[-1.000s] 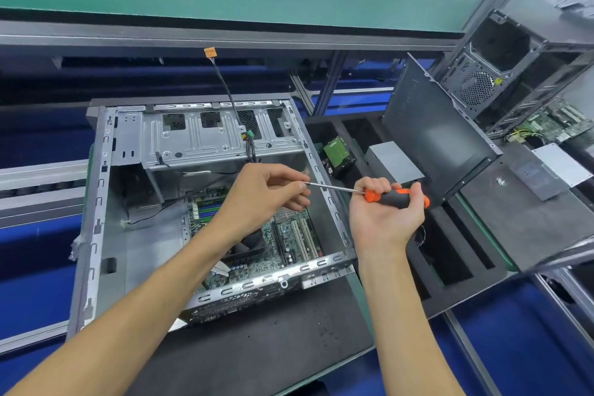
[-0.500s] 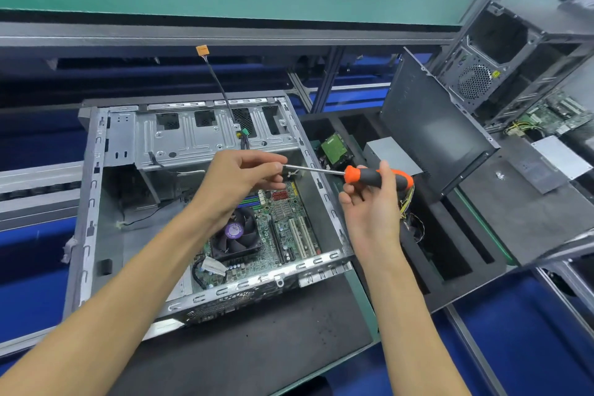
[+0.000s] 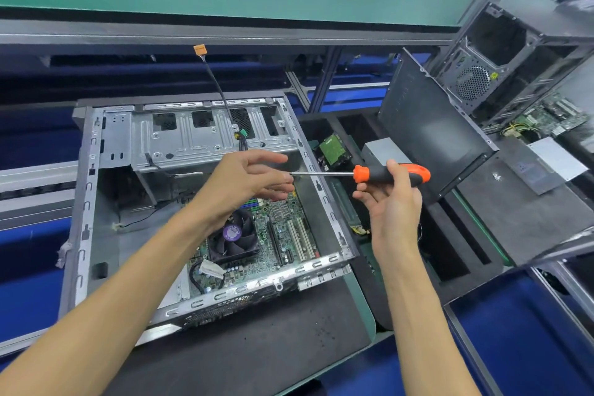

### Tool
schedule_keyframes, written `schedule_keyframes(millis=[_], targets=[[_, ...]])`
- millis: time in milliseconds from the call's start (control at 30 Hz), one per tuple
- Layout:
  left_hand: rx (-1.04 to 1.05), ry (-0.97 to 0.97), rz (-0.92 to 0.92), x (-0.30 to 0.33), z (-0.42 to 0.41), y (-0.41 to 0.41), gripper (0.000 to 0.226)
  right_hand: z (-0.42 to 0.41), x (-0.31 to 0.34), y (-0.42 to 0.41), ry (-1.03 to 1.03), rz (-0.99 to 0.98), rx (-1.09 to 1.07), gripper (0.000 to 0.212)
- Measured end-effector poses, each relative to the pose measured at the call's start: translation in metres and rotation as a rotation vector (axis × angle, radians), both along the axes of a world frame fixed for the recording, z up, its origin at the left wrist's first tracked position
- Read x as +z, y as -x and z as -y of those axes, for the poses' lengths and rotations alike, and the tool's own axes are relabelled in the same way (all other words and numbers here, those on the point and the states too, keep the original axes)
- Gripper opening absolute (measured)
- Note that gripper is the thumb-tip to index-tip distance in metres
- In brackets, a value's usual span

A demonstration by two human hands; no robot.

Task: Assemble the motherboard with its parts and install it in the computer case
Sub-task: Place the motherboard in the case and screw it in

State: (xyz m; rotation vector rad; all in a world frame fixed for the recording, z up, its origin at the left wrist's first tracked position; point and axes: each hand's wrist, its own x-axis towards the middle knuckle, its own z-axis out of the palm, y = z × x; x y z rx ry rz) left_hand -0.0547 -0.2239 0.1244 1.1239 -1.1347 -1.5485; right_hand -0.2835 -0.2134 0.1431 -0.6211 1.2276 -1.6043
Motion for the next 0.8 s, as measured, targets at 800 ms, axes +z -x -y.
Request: schedule_keyframes(millis=[800], targets=[[-0.436,0.272,1.036,-0.057,0.013,0.019,0.026,-0.034,0.015,-0.004,0.069,-1.263,0.774,0.025]])
